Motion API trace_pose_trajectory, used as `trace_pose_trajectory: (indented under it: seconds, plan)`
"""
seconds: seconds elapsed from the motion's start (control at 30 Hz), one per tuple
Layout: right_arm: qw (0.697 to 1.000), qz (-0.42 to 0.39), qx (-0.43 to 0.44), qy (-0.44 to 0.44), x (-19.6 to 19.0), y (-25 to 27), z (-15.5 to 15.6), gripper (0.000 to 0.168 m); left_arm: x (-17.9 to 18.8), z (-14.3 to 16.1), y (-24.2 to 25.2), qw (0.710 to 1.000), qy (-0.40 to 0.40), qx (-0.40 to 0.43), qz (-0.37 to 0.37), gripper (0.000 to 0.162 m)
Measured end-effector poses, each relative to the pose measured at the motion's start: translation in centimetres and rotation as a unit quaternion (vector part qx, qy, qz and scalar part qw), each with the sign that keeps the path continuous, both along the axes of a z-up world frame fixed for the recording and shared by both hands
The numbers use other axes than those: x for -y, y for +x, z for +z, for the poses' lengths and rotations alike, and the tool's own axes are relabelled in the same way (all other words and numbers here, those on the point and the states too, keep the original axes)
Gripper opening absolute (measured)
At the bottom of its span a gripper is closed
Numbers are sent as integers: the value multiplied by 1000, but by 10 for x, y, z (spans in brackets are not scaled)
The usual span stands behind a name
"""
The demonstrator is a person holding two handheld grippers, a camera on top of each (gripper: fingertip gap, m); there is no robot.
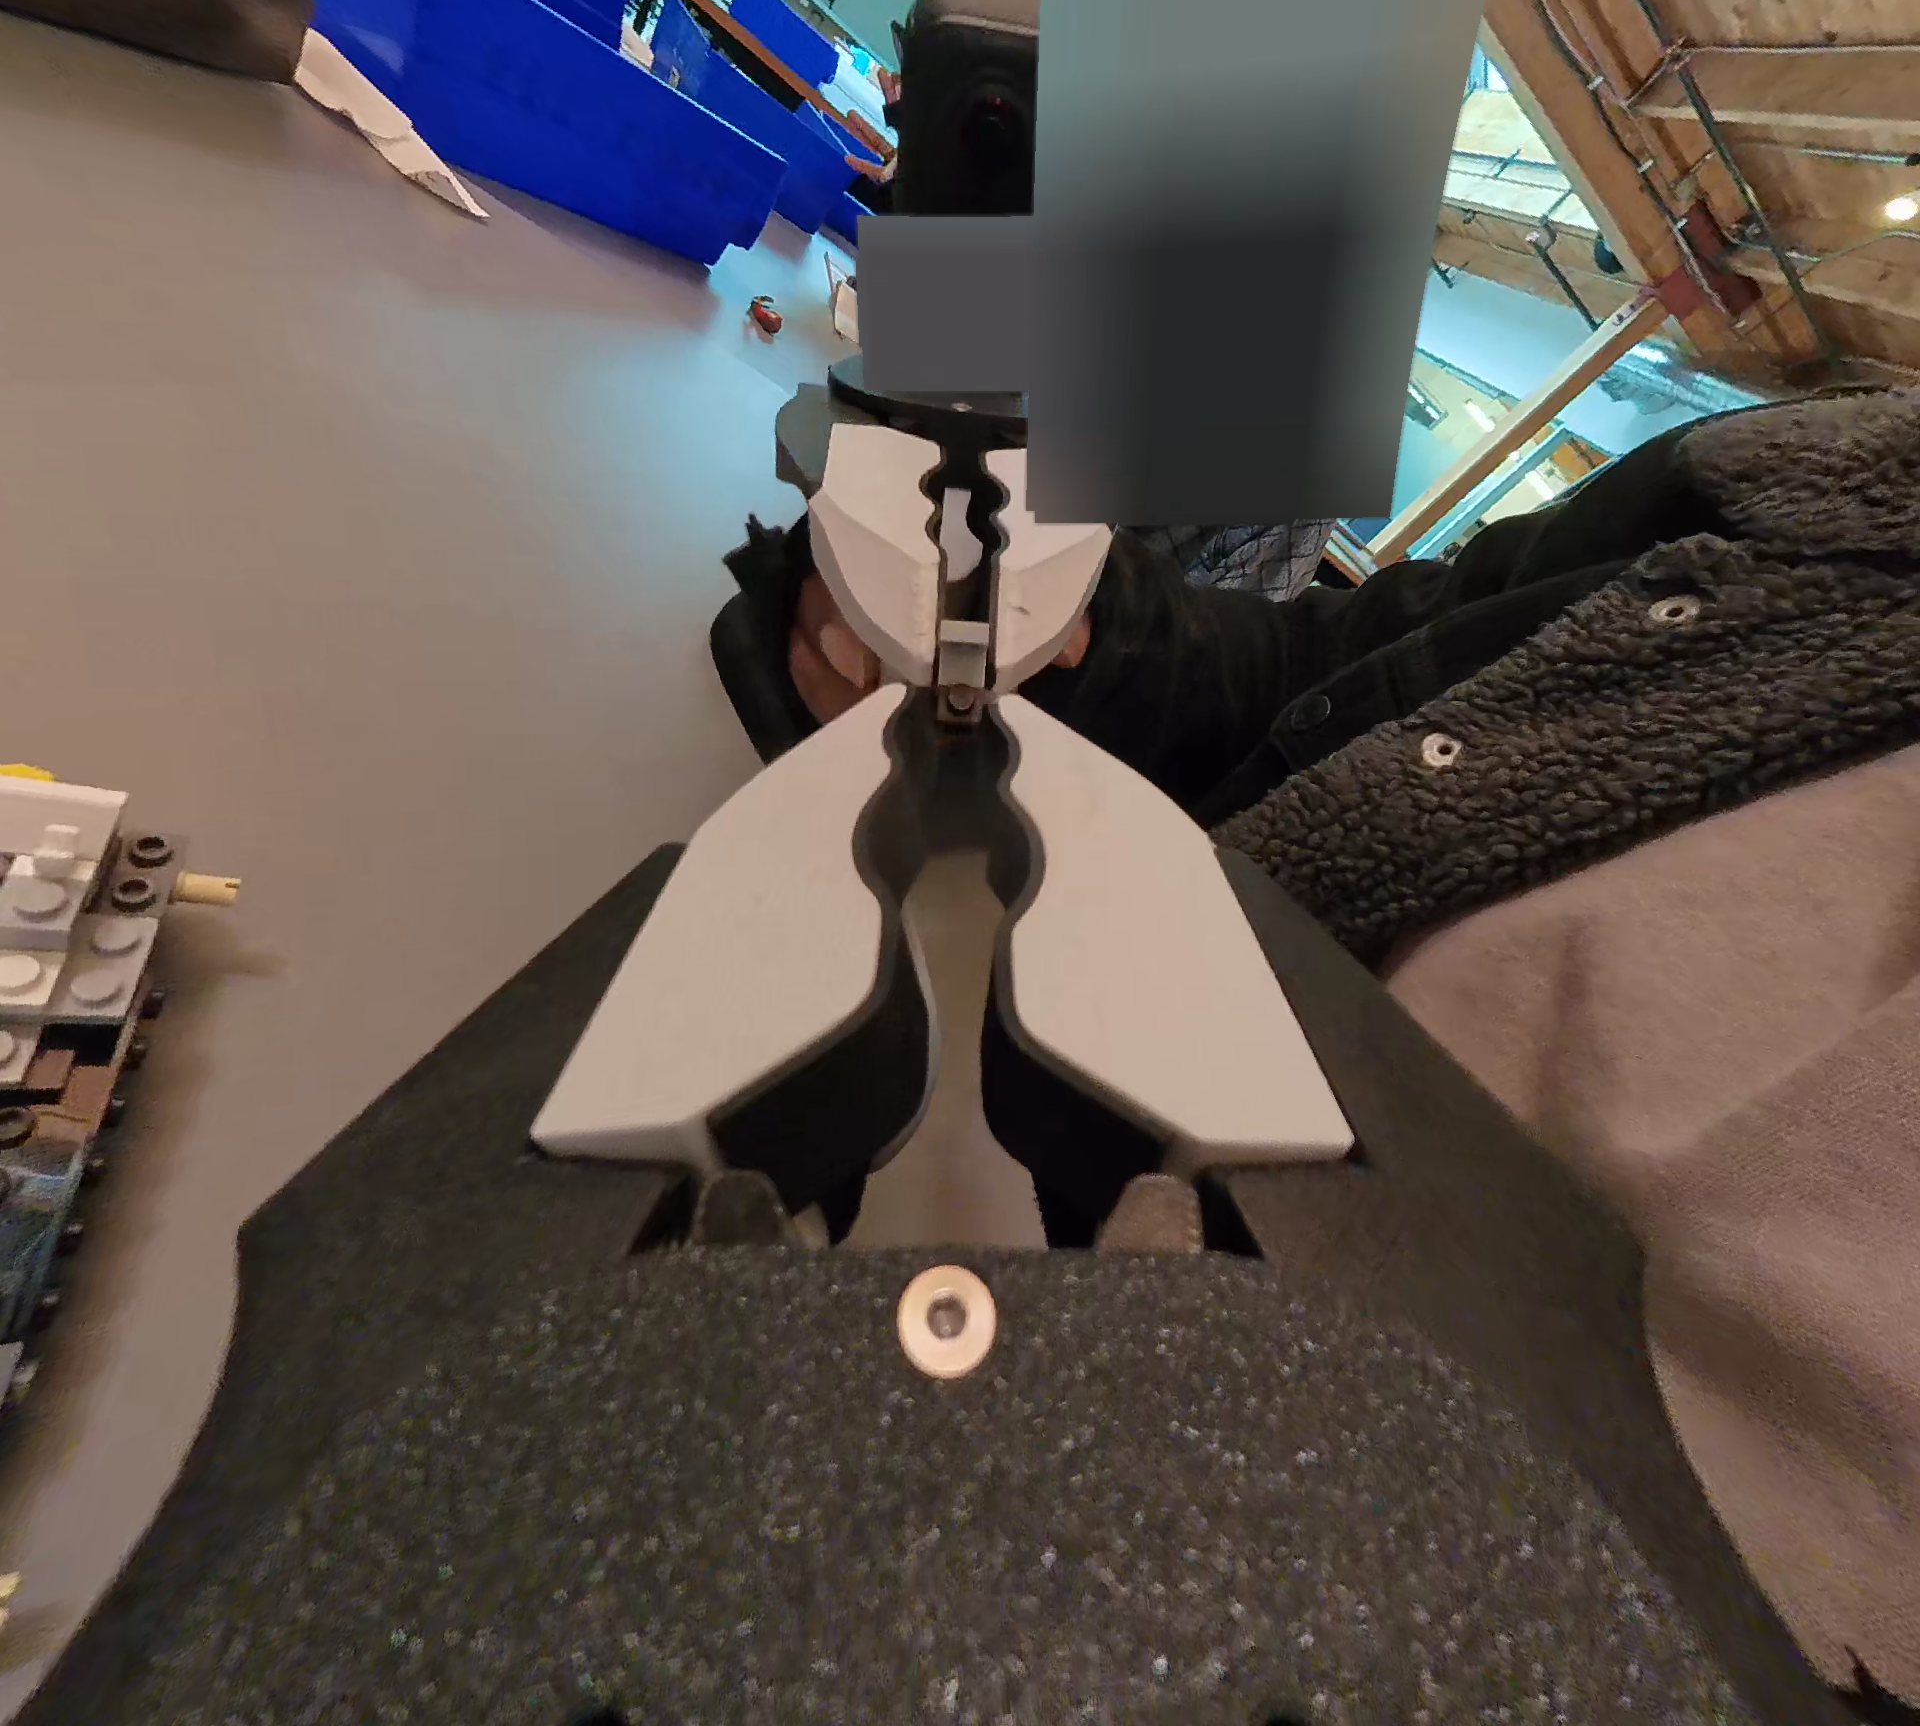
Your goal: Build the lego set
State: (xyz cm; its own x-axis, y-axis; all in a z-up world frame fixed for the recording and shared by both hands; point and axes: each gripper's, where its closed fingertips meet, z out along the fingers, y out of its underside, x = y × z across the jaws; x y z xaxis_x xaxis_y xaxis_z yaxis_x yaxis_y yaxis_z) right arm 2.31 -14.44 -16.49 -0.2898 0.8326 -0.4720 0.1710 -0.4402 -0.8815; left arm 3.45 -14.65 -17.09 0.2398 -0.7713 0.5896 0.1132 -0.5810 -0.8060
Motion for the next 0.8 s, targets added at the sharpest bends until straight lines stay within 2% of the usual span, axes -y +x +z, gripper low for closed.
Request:
trace_pose_trajectory:
  seconds: [0.17,0.23,0.47,0.8]
  plan:
    - [1000,-5,-2,17,-1,-3,7,7,0,5,-3,1000,14,-1,4,9]
    - [1000,-6,1,16,-1,-3,7,13,0,5,-4,1000,15,-1,3,9]
    - [1000,2,9,27,0,-2,8,7,0,6,-4,1000,16,-1,2,9]
    - [1000,5,-3,19,1,-5,10,7,1,9,-5,1000,17,11,1,9]
